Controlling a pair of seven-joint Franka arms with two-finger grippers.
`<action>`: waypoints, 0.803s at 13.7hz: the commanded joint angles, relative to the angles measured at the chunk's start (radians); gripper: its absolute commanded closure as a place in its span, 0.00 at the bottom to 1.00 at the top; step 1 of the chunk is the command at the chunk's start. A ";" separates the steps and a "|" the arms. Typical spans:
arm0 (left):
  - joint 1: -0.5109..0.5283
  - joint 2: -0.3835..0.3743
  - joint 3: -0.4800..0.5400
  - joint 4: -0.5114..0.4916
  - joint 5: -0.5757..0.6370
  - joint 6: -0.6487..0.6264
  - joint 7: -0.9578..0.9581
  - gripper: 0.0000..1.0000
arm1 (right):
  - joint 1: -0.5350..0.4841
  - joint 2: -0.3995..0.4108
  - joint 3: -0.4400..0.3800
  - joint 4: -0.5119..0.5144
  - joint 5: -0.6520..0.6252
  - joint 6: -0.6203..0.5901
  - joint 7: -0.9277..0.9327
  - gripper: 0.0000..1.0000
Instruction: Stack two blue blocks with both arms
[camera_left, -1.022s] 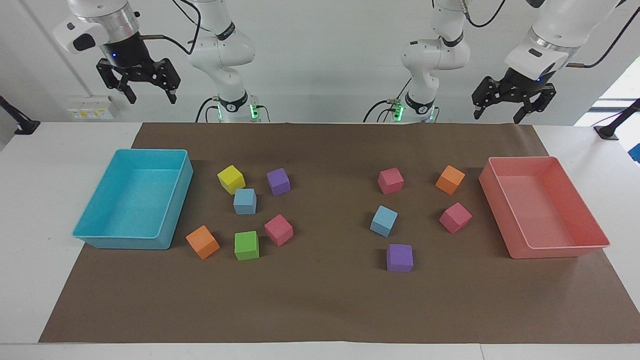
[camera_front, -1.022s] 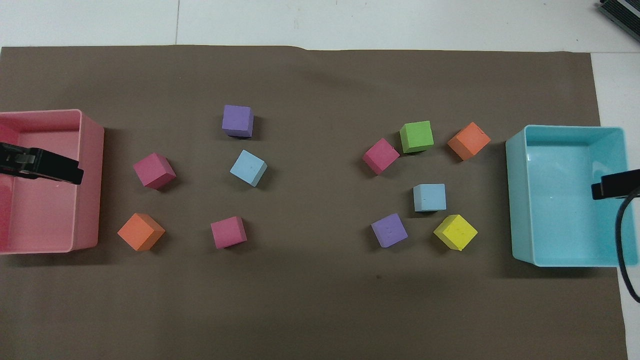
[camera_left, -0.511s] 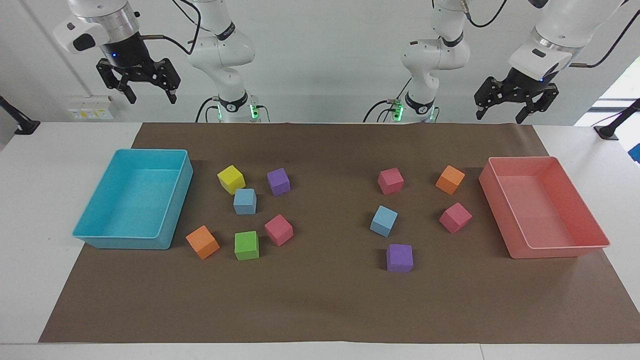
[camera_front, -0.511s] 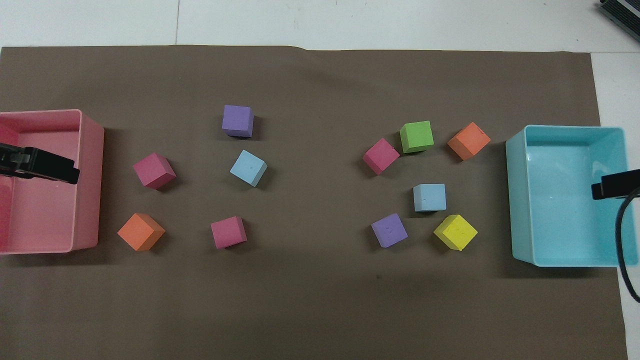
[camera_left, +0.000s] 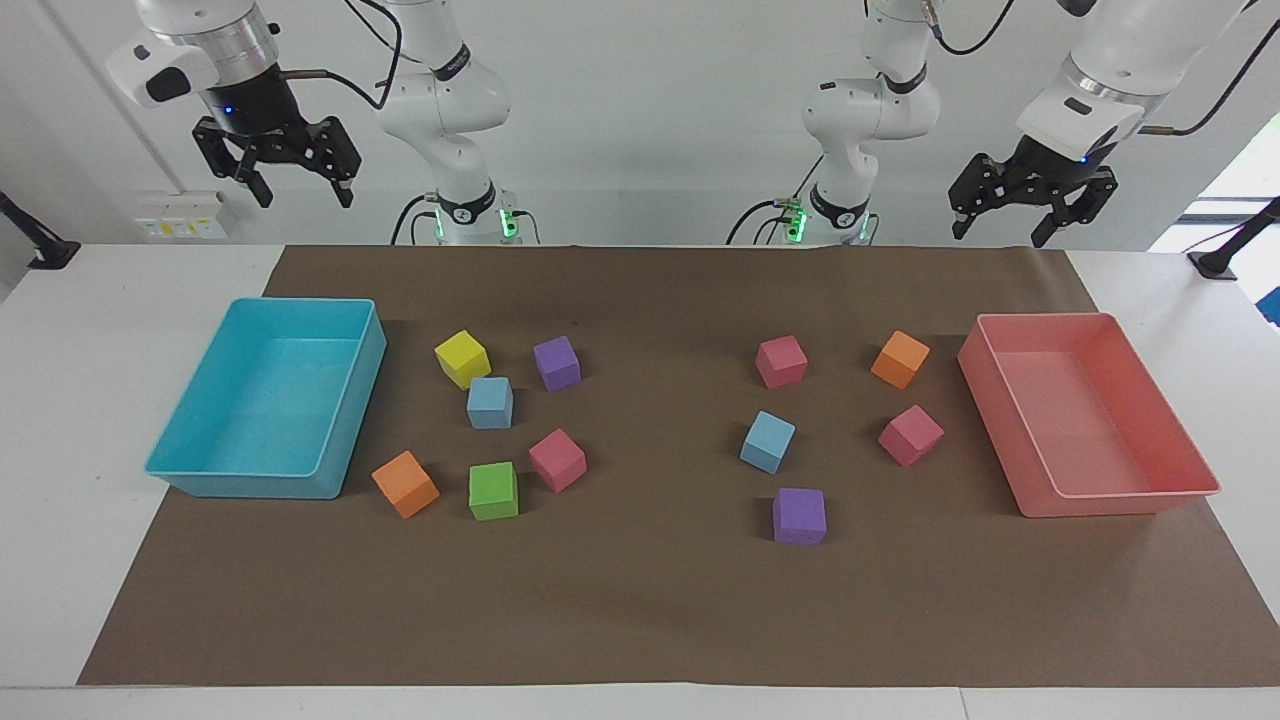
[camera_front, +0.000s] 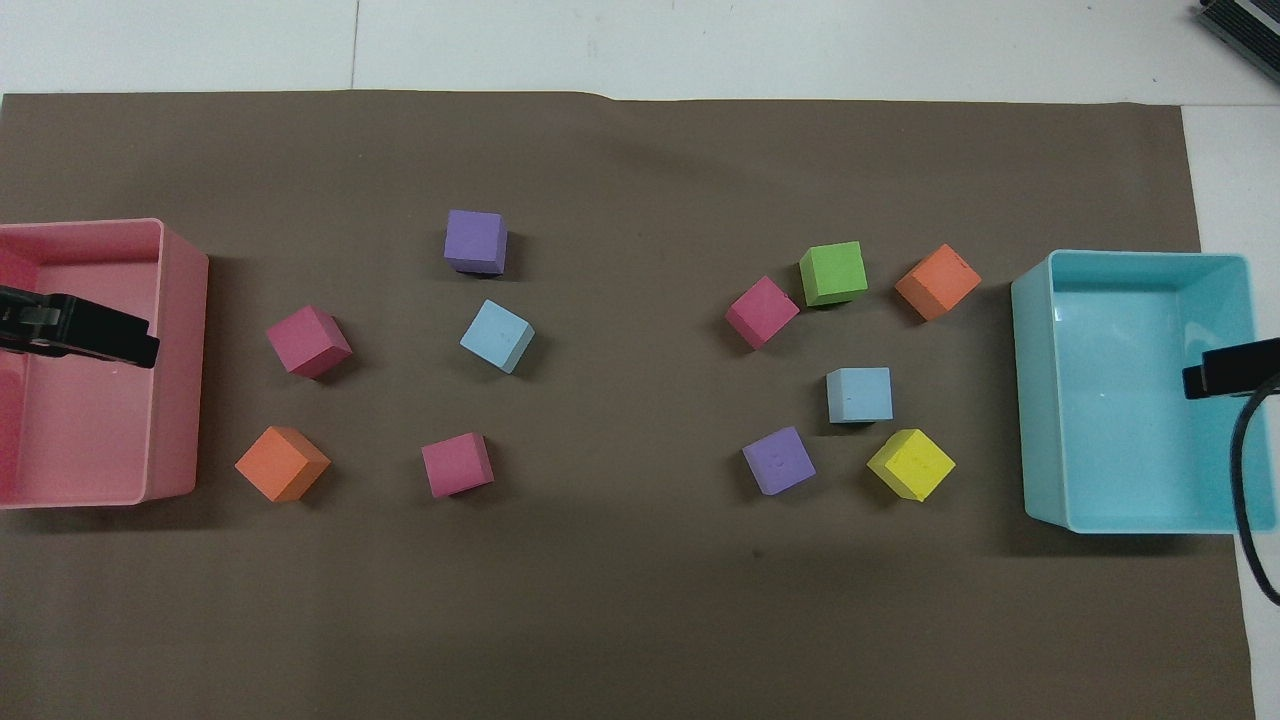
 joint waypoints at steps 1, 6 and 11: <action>0.007 -0.023 -0.004 -0.025 0.011 -0.006 -0.007 0.00 | -0.012 -0.020 0.005 -0.021 0.017 -0.002 -0.022 0.00; 0.007 -0.023 -0.004 -0.025 0.011 -0.006 -0.007 0.00 | -0.012 -0.020 0.005 -0.021 0.017 -0.002 -0.022 0.00; 0.007 -0.023 -0.004 -0.025 0.011 -0.006 -0.007 0.00 | -0.012 -0.022 0.007 -0.023 0.017 -0.009 -0.022 0.00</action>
